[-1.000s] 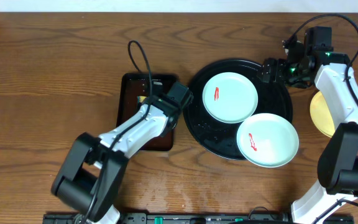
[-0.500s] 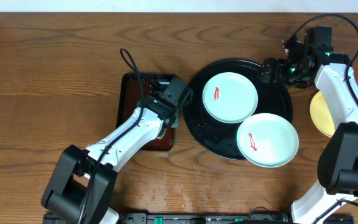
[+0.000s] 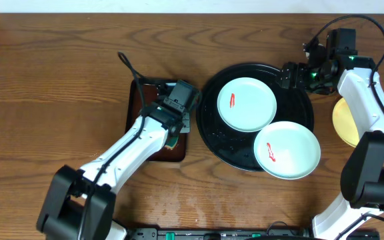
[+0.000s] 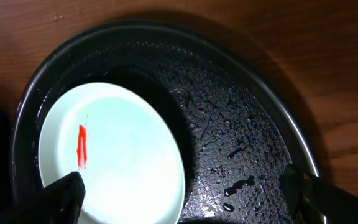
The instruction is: Clean dirty plates on tray and stack at the side
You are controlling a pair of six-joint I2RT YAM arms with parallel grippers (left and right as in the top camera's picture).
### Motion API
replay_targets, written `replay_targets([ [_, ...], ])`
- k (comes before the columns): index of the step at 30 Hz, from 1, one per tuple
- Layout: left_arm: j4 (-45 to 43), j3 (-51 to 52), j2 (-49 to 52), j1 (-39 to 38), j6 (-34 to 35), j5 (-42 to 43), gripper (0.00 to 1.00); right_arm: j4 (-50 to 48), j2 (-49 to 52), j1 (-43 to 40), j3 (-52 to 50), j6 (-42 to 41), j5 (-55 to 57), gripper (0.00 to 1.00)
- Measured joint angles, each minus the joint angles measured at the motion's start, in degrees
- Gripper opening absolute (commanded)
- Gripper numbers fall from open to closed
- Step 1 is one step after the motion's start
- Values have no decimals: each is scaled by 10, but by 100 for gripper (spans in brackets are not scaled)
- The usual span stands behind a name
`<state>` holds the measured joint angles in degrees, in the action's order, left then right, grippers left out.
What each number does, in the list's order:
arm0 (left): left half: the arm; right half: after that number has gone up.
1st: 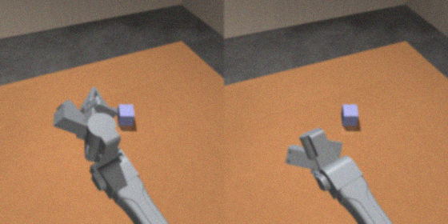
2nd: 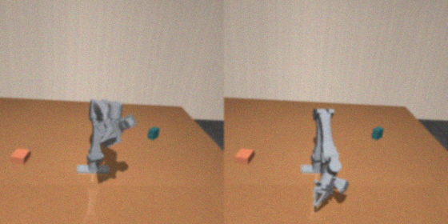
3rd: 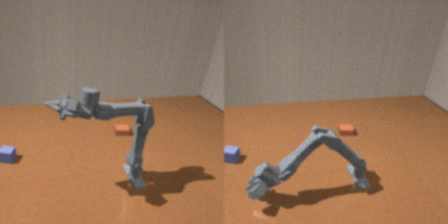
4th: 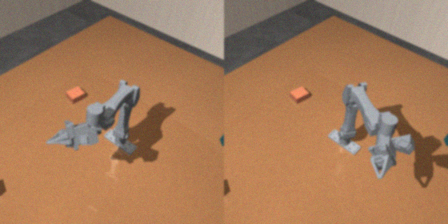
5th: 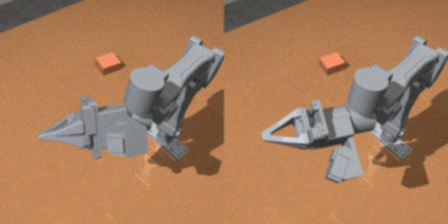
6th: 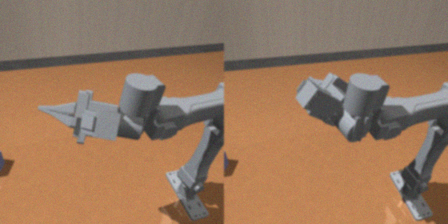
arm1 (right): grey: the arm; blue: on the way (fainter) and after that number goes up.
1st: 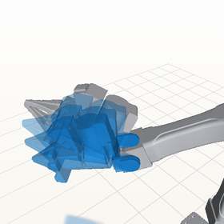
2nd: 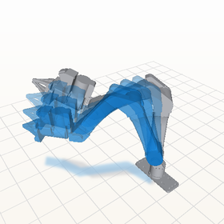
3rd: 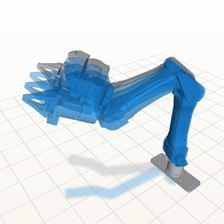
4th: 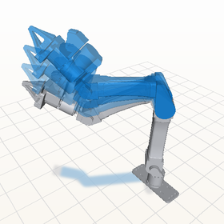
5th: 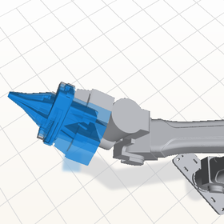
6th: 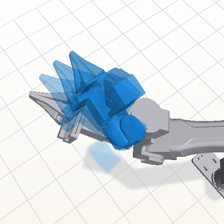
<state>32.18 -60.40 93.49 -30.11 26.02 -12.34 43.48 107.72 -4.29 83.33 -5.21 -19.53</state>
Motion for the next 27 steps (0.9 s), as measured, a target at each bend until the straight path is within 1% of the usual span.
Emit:
replay_targets([
  [1,-4,0,7,0,1,0,19,0,0,0,0,0,0,99],
  [3,-13,0,22,0,0,0,27,0,0,0,0,0,0,99],
  [4,-17,0,30,0,0,0,28,0,0,0,0,0,0,99],
  [8,-24,0,51,3,3,0,29,0,0,0,0,0,0,99],
  [15,-24,0,54,28,4,4,29,0,0,0,0,0,0,99],
  [16,-24,0,54,30,4,7,30,0,0,0,0,0,0,99],
  [18,-24,0,55,30,4,17,37,0,0,0,0,0,0,99],
  [27,-22,0,80,30,12,35,38,0,0,0,0,0,0,99],
])
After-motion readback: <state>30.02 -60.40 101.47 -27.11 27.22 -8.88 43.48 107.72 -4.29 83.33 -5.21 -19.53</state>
